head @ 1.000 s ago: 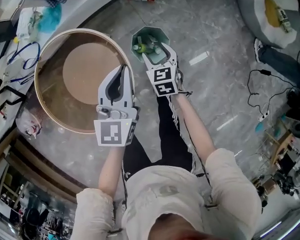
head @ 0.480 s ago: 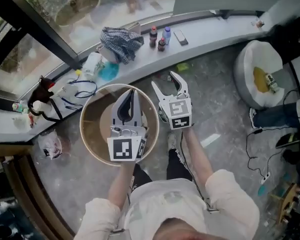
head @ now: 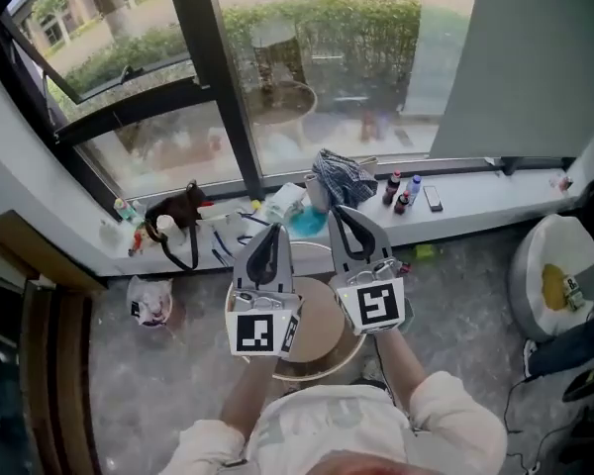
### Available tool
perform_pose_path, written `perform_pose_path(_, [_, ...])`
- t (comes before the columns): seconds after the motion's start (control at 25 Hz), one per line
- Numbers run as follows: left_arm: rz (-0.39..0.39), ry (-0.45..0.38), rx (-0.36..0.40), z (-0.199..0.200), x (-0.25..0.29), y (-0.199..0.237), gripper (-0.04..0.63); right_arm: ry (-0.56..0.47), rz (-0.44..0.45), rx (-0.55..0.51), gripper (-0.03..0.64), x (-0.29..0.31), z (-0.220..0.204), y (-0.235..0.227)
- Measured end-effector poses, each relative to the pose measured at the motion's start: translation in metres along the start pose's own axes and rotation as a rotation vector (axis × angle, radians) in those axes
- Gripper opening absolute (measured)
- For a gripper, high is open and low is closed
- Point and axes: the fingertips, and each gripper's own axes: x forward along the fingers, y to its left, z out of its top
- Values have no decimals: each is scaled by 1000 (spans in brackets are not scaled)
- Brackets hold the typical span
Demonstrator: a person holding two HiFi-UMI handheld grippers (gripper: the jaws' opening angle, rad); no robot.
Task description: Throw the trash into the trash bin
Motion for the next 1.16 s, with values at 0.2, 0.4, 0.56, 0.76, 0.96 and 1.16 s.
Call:
perform_pose_path(0.2, [50, -31, 43, 35, -27, 19, 12, -17, 121, 76, 14, -3, 27, 50])
perform_pose_path(0.4, [61, -61, 25, 53, -24, 25, 12, -13, 166, 45, 14, 10, 38, 62])
perform_pose_path(0.56, [50, -59, 33, 67, -22, 23, 12, -33, 119, 66, 14, 8, 54, 52])
perform_pose_path(0.76, [51, -78, 42, 82, -41, 18, 12, -31, 80, 77, 14, -12, 61, 53])
perform_pose_path(0.96, [36, -81, 11, 37, -25, 34, 12, -27, 76, 67, 14, 4, 20, 49])
perform_pose_path(1.16, [27, -65, -21, 15, -4, 43, 12, -10, 92, 67, 14, 22, 0, 43])
